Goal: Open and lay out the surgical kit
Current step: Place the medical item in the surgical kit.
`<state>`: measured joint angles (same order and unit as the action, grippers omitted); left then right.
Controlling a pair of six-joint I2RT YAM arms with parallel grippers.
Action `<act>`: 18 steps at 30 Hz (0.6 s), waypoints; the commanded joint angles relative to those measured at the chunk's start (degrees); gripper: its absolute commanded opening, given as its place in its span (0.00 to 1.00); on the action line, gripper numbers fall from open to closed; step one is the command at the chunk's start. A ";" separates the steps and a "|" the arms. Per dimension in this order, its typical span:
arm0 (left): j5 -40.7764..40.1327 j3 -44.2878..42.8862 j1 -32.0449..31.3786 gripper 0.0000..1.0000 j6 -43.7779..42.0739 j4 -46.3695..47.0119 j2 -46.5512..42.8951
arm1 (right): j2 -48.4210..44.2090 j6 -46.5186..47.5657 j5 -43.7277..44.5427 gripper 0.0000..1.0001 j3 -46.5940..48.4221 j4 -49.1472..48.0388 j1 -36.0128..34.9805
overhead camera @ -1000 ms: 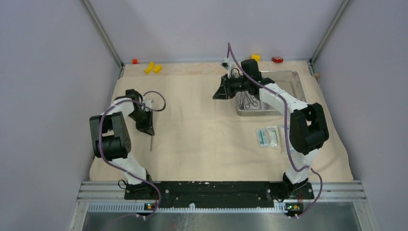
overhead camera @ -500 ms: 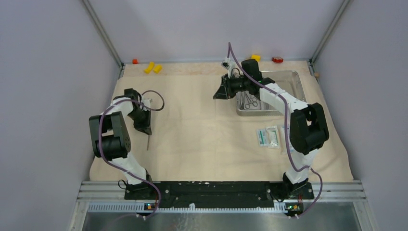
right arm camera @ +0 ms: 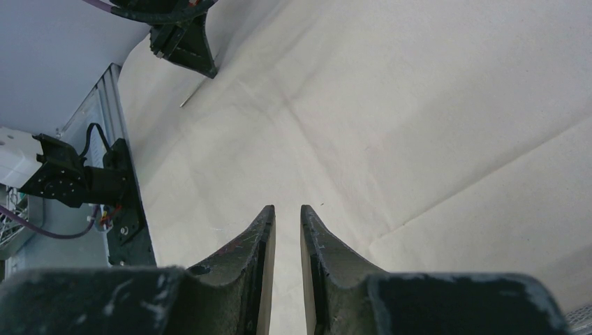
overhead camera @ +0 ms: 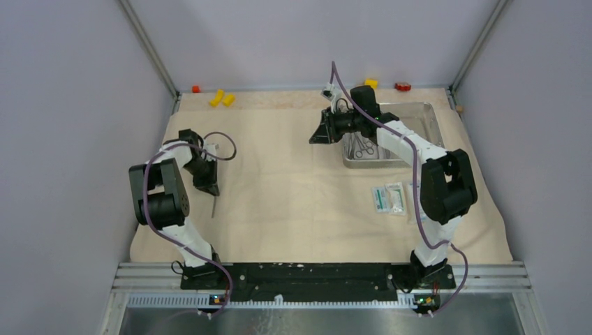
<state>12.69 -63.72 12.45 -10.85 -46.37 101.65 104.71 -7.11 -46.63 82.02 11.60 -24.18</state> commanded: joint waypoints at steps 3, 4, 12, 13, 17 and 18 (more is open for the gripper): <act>1.65 -0.90 0.86 0.10 0.56 1.64 1.36 | 0.06 -0.02 -1.18 0.19 0.86 -1.72 0.68; 1.67 -0.89 0.91 0.11 0.64 1.63 1.37 | 0.06 -0.01 -1.22 0.19 0.86 -1.76 0.66; 1.89 -1.10 1.18 0.23 0.34 1.11 0.50 | 0.15 -0.18 -1.31 0.19 0.96 -1.80 0.84; 1.82 -1.18 1.18 0.24 0.36 1.00 0.27 | 0.07 -0.20 -1.35 0.19 1.00 -1.69 0.84; 1.82 -1.42 1.20 0.28 0.25 0.58 -0.57 | -0.23 0.03 -1.11 0.19 1.21 -1.25 0.86; 1.81 -1.48 1.22 0.29 0.23 0.46 -0.84 | -0.39 0.12 -1.03 0.19 1.24 -1.17 0.90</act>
<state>14.28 -63.77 13.32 -10.41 -46.35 101.80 104.71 -7.22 -46.83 82.02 11.62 -23.77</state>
